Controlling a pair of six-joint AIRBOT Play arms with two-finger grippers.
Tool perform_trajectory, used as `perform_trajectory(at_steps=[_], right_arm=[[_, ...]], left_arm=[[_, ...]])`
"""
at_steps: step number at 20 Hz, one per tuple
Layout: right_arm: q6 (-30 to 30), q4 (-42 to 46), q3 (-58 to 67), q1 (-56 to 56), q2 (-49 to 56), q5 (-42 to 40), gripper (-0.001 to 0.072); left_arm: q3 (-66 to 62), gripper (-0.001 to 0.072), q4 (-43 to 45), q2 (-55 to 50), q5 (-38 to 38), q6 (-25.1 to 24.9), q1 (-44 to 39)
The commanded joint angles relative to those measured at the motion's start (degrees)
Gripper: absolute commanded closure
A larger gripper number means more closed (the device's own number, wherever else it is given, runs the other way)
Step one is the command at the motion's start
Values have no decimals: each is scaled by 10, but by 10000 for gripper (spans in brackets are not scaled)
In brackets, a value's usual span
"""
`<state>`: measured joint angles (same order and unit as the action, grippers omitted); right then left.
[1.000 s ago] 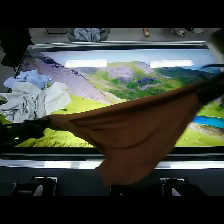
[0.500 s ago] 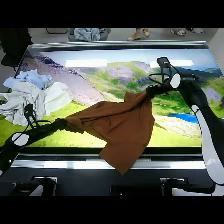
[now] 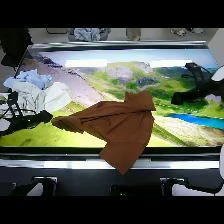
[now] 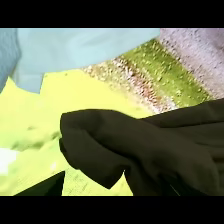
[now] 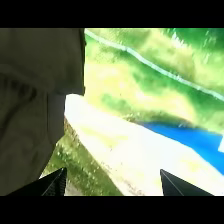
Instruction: Fold the shirts.
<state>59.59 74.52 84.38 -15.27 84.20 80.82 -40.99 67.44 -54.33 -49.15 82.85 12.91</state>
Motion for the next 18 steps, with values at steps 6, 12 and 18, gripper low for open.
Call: perform_trajectory(at_steps=[6,12,18], right_arm=[[-79,-81,-144,10,-3,66,24],[-77,-81,-184,75,-2,-15,17],[-80,-133,-232,95,27,-10,19]], left_arm=[[-14,-13,-46,-167,31,-22,9],[-17,-13,-86,-170,68,-66,9],[-17,184,-86,-177,72,-70,4]])
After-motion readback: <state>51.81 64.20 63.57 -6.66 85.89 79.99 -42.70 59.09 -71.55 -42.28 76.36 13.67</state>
